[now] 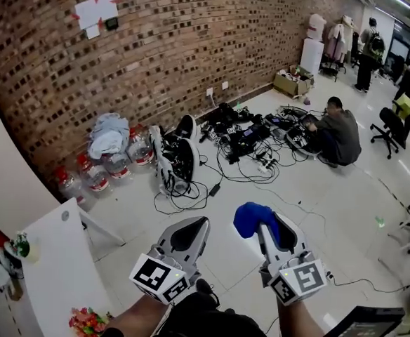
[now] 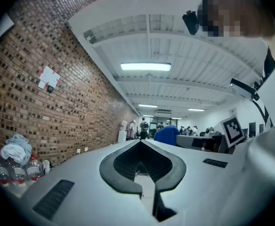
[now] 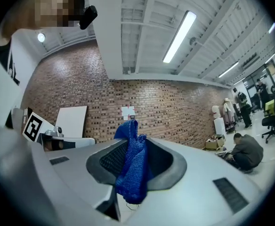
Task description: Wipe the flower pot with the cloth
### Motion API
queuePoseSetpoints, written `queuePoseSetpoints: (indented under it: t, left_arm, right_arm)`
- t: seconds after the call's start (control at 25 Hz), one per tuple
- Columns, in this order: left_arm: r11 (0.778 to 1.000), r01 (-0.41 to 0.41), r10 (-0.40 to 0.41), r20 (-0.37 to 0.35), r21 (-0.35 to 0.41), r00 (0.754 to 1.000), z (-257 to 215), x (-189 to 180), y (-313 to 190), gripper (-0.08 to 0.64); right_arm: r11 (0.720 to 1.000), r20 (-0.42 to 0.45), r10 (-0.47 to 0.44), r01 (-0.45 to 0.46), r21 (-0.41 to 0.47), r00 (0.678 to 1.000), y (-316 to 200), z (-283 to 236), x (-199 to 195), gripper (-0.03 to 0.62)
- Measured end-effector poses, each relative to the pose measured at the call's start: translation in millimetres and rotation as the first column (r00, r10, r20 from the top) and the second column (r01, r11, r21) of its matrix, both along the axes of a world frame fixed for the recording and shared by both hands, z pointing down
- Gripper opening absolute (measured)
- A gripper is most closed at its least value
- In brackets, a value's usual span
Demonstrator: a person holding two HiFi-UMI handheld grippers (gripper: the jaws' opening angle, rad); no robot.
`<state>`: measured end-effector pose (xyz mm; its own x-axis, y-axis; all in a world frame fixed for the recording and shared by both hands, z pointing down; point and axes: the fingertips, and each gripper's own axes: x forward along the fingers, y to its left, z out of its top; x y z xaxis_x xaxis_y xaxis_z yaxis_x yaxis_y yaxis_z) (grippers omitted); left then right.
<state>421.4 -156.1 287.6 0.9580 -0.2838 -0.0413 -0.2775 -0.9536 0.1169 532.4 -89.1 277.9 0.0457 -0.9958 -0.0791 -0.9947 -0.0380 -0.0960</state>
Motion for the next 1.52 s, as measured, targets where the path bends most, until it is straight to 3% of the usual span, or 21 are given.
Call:
queuePoseSetpoints:
  t: [0.44, 0.56, 0.68, 0.8, 0.96, 1.12, 1.2, 1.36, 1.52]
  left_arm:
    - [0.979, 0.204, -0.203, -0.021, 0.016, 0.979, -4, -26, -145, -0.003]
    - [0.96, 0.281, -0.281, -0.017, 0.001, 0.96, 0, -32, -176, -0.003]
    - [0.927, 0.374, -0.374, -0.002, 0.0, 0.927, 5, -38, -208, -0.003]
    - [0.864, 0.504, -0.504, -0.002, 0.0, 0.864, 6, -48, -240, -0.003]
    - [0.773, 0.634, -0.634, -0.005, 0.002, 0.773, -1, -56, -270, -0.003]
    - [0.643, 0.766, -0.766, -0.013, -0.008, 0.643, -5, -73, -284, -0.003]
    - [0.586, 0.81, -0.81, -0.014, -0.018, 0.586, -3, -83, -282, -0.003]
    - [0.519, 0.855, -0.855, 0.005, -0.027, 0.519, 4, -97, -272, -0.003]
    - [0.42, 0.907, -0.908, 0.002, -0.016, 0.42, 4, -127, -245, -0.003]
  right_arm:
    - [0.977, -0.008, -0.211, 0.211, 0.01, 0.978, -173, -8, -15, 0.098]
    - [0.955, -0.015, -0.296, 0.296, -0.004, 0.955, -214, -6, -20, 0.098]
    - [0.926, 0.003, -0.376, 0.376, -0.008, 0.926, -256, 0, -21, 0.098]
    - [0.873, 0.013, -0.487, 0.487, -0.016, 0.873, -298, 7, -25, 0.098]
    - [0.774, -0.02, -0.633, 0.633, -0.011, 0.774, -347, 0, -34, 0.098]
    - [0.662, -0.026, -0.749, 0.749, -0.014, 0.662, -382, -3, -46, 0.098]
    - [0.6, -0.03, -0.8, 0.8, -0.02, 0.599, -389, -1, -59, 0.098]
    - [0.493, -0.027, -0.87, 0.87, -0.019, 0.493, -396, -1, -91, 0.098]
    - [0.379, -0.017, -0.925, 0.925, -0.009, 0.379, -384, 0, -132, 0.098]
